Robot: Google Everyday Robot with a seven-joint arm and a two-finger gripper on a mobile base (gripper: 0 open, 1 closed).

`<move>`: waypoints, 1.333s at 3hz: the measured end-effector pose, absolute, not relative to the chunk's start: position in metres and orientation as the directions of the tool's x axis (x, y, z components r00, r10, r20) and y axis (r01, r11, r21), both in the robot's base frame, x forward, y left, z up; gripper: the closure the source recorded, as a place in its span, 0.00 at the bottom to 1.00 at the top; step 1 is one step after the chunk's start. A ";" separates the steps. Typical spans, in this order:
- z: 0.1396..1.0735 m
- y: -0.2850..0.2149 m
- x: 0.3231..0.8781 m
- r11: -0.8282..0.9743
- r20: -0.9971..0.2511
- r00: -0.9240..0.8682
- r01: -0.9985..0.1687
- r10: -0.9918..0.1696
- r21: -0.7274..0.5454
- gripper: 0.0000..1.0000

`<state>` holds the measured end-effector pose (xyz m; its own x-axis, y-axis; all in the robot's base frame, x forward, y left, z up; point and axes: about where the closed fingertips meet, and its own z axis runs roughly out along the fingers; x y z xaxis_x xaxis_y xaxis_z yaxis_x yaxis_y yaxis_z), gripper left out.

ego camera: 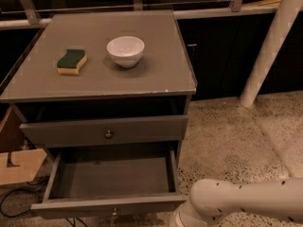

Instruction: Close middle drawer

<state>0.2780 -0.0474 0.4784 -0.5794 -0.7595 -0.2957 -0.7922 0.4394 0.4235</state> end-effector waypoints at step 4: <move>0.419 0.010 0.329 0.440 -0.436 -0.607 -0.789 -0.664 0.430 1.00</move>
Offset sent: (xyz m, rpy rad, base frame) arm 0.0312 0.0570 -0.0553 0.1499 -0.0403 -0.1016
